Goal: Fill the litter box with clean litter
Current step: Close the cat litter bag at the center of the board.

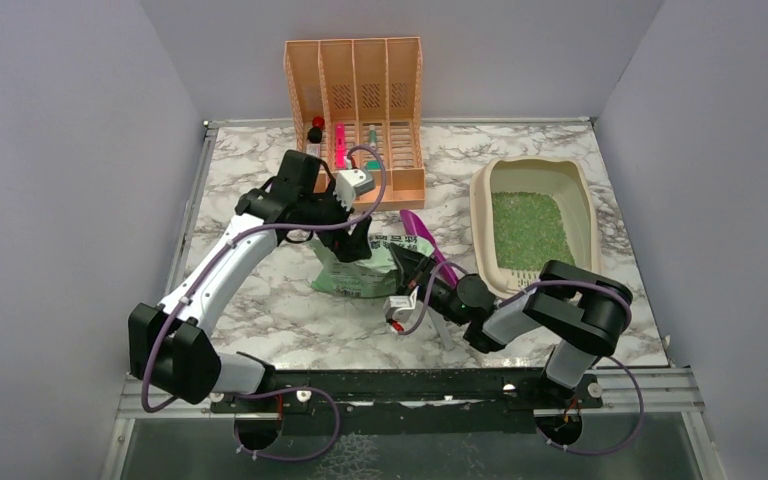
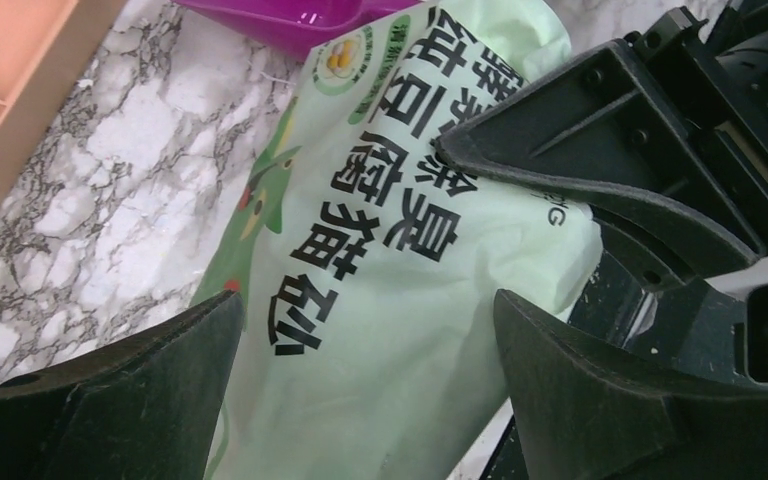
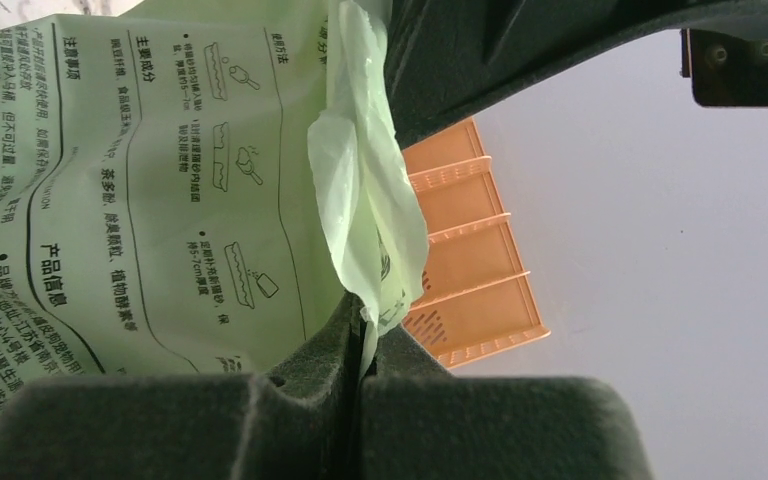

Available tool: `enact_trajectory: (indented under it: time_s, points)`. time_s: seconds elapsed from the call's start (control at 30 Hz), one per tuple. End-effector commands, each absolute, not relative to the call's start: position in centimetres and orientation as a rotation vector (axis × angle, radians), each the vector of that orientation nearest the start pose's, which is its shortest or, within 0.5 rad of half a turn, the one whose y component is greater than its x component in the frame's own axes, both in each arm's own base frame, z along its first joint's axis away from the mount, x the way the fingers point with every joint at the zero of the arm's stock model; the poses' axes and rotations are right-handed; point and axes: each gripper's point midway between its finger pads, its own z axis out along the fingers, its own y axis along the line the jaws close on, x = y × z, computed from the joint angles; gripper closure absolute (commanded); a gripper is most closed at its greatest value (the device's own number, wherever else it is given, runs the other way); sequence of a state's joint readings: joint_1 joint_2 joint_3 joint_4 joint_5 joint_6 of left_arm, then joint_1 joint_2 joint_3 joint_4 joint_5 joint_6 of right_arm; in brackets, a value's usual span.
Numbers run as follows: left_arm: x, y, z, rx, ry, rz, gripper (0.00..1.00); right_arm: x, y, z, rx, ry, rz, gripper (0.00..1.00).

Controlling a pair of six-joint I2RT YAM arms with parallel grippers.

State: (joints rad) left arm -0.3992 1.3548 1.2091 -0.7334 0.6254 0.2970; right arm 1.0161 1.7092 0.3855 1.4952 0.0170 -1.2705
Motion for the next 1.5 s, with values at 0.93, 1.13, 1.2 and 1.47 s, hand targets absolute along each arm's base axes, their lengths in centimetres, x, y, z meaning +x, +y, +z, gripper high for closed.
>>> enact_trajectory:
  time_s: [0.93, 1.13, 1.2, 1.47]
  points:
    - [27.3, -15.9, 13.5, 1.132, 2.174, -0.394, 0.71, 24.9, 31.6, 22.6, -1.033, 0.609, -0.283, 0.97]
    - [26.1, -15.9, 15.0, 1.148, 2.095, -0.414, 0.92, 26.7, 30.1, 24.8, -0.861, 0.732, -0.298, 0.92]
    - [26.0, -15.7, 15.2, 1.143, 2.086, -0.405, 1.00, 27.3, 30.2, 25.4, -0.838, 0.752, -0.310, 0.89]
    - [26.1, -15.9, 16.6, 1.151, 2.037, -0.406, 1.00, 27.4, 28.6, 28.8, -0.728, 0.844, -0.226, 0.68]
